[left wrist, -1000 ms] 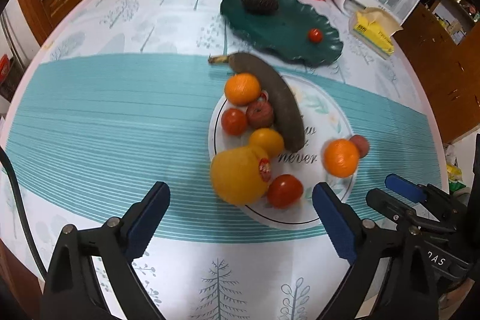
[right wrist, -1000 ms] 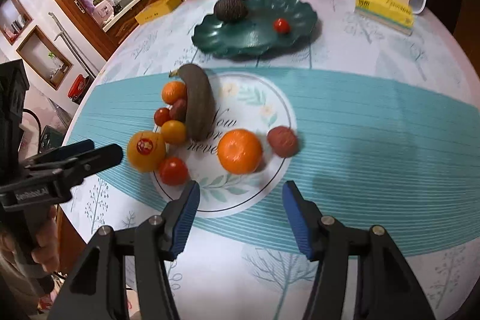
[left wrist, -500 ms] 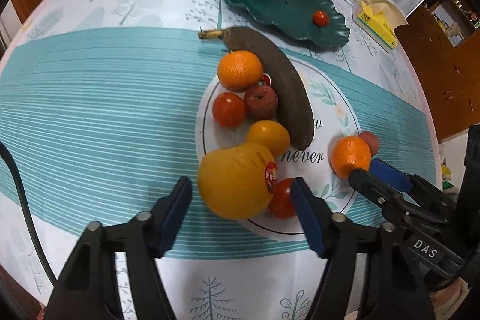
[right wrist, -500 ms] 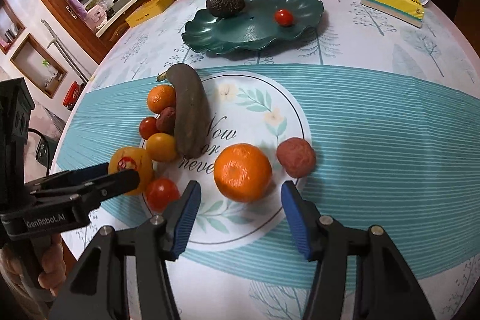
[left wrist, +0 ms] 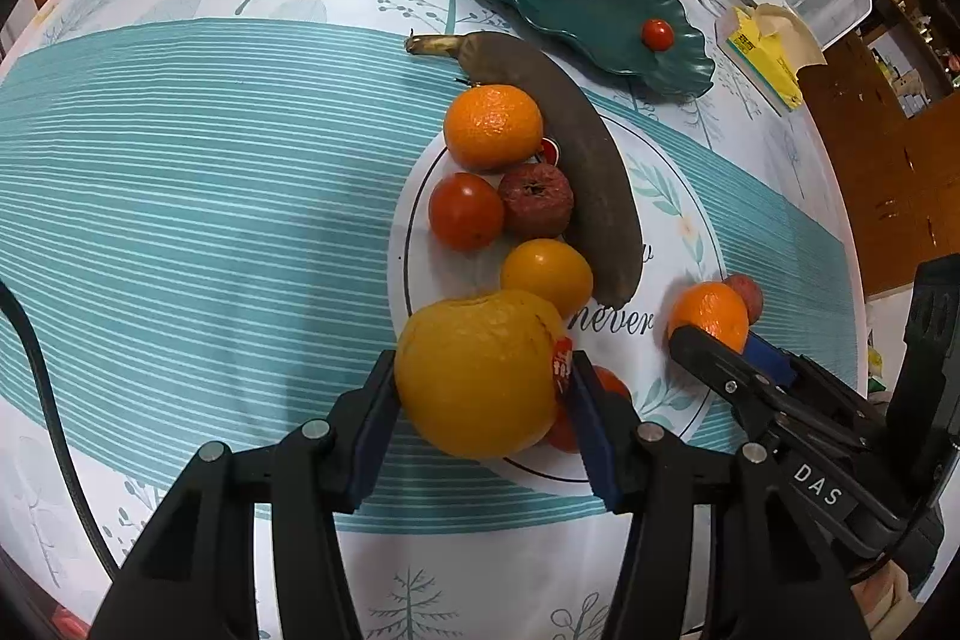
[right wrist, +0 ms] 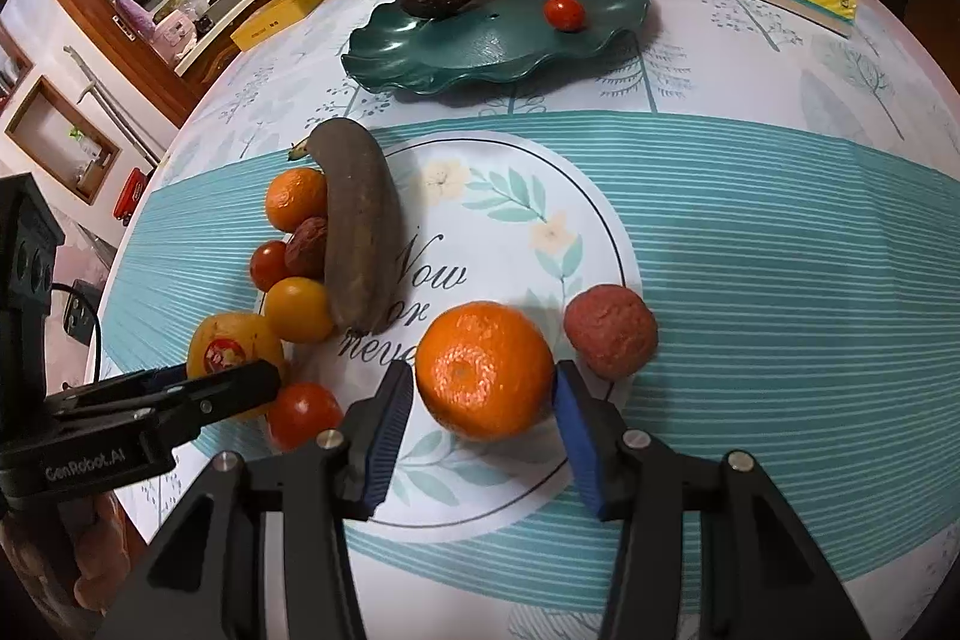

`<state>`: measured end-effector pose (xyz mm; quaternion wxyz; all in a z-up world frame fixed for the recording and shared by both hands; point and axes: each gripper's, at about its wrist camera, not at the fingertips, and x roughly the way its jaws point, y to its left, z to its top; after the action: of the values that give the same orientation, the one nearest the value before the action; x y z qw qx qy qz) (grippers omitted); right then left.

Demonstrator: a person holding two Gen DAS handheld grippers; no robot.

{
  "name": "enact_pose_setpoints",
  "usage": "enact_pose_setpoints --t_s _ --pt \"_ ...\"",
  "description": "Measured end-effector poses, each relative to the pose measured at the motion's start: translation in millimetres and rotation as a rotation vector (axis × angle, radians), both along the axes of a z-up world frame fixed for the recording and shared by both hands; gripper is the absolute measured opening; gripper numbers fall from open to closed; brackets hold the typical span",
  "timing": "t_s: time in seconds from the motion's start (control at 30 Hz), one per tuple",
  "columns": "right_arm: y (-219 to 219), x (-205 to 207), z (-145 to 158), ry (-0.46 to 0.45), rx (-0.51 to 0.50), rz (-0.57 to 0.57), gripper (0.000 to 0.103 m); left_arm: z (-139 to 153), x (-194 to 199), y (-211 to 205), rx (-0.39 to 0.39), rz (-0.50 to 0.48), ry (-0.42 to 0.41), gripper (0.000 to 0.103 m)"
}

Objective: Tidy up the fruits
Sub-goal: 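Grasp the grapefruit with the left tool while the right tool grasps the orange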

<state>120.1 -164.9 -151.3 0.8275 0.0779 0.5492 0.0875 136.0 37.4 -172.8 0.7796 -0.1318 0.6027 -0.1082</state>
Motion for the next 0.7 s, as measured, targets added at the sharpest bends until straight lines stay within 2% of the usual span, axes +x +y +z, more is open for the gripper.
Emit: enact_pose_setpoints --t_s 0.5,0.6,0.7 --pt "8 -8 1 -0.028 -0.001 0.029 0.044 8 -7 -2 0.019 -0.006 -0.057 0.048" --pt "10 -12 6 -0.03 0.002 0.042 0.044 21 -11 -1 0.019 -0.006 -0.074 0.048" --pt "12 -17 20 -0.044 0.008 0.054 0.044 47 -15 1 0.008 -0.007 -0.11 0.048"
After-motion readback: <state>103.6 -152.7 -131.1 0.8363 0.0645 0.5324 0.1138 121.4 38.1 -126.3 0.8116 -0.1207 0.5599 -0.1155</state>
